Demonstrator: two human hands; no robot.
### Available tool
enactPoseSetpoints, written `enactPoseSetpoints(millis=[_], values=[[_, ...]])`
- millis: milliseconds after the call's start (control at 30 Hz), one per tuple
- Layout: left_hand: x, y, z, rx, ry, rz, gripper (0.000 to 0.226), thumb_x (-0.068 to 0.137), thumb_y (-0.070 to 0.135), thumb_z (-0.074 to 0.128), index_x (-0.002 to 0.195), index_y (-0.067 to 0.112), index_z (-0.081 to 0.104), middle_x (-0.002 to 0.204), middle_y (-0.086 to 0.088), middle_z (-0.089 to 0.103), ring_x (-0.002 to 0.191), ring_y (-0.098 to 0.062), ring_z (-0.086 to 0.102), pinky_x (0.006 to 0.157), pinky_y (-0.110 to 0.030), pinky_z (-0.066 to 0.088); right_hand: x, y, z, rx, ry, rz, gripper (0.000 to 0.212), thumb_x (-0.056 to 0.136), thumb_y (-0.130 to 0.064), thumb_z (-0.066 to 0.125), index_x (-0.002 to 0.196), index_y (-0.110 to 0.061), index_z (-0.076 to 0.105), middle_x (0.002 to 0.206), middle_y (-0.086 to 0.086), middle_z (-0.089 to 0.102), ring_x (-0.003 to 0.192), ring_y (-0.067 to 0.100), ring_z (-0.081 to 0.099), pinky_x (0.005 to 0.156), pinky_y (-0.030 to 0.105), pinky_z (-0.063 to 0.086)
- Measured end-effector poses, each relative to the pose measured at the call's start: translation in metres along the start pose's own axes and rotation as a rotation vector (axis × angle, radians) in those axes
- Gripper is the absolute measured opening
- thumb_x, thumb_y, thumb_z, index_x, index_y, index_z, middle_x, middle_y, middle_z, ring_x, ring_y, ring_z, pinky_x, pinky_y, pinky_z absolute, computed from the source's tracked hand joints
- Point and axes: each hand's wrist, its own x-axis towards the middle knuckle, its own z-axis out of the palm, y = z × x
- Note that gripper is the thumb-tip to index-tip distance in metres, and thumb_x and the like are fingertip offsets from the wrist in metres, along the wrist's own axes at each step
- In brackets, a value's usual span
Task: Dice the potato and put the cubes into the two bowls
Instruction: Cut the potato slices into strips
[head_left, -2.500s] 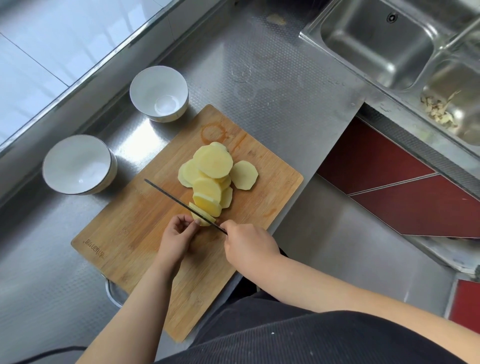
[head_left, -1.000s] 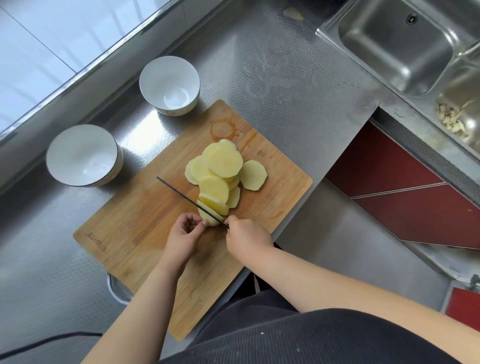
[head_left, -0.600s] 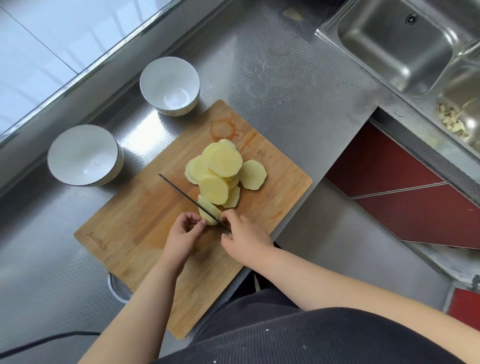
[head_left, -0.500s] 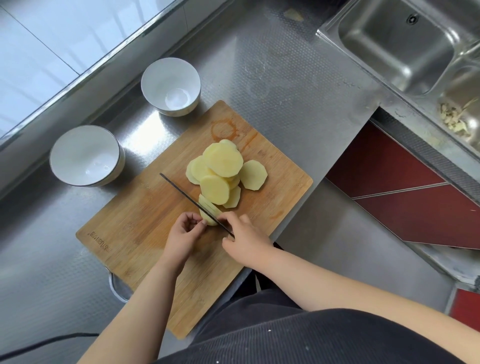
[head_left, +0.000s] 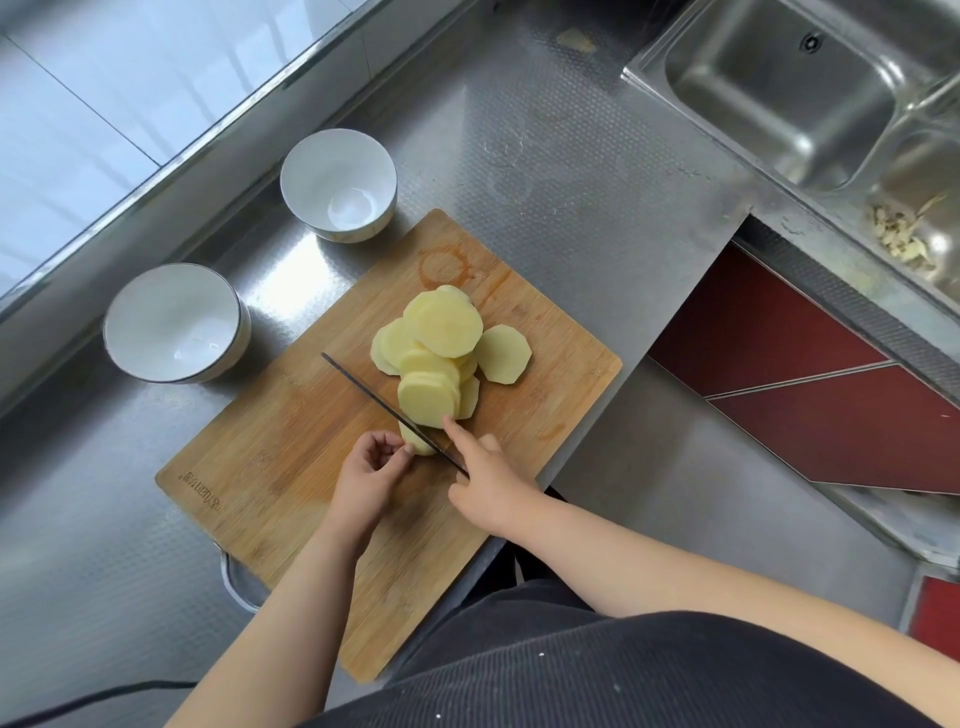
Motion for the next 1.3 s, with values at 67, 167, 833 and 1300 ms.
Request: enactPoseSetpoints(millis=[67,167,833,1300], values=[[0.001,0.000,-0.001,0.004,0.003,-0.001,0.016,0.090,0.021,0.066,0.102,0.013,0.060,0.093,-0.006,0.064,0.081,-0.018,0.056,0.072,-0.031,0.048,-0.002,0.000,-0.001,0.016,0.035,-0.022,0.069,0.094,-0.022,0.052,0.146,-0.047,0.014,0.135,-0.002,0.034,0.105,0.021,0.057,0.086,0.042,0.052],[0.000,-0.001,-0.001,0.028,0.001,-0.010,0.017,0.090,0.024,0.066,0.102,0.015,0.060,0.094,-0.007,0.063,0.079,-0.017,0.054,0.066,-0.028,0.046,-0.002,-0.002,-0.006,-0.018,0.080,0.020,0.045,0.096,-0.039,0.051,0.136,-0.030,0.033,0.129,-0.001,0.043,0.098,0.019,0.057,0.076,0.034,0.048],[-0.001,0.009,0.000,-0.014,-0.045,-0.050,0.015,0.089,0.014,0.066,0.102,0.011,0.059,0.091,-0.009,0.062,0.080,-0.019,0.055,0.072,-0.030,0.048,0.001,-0.006,-0.012,-0.233,0.101,-0.023,0.036,0.101,-0.025,0.038,0.135,-0.016,0.045,0.116,0.011,0.062,0.102,0.029,0.059,0.073,0.035,0.046],[-0.004,0.011,0.003,0.053,-0.017,-0.042,0.007,0.092,0.010,0.062,0.097,0.014,0.058,0.105,-0.019,0.067,0.087,-0.024,0.062,0.090,-0.049,0.050,-0.040,-0.008,-0.008,-0.331,0.243,-0.184,0.028,0.101,-0.025,0.039,0.124,-0.013,0.051,0.102,0.009,0.067,0.088,0.028,0.062,0.066,0.036,0.049]])
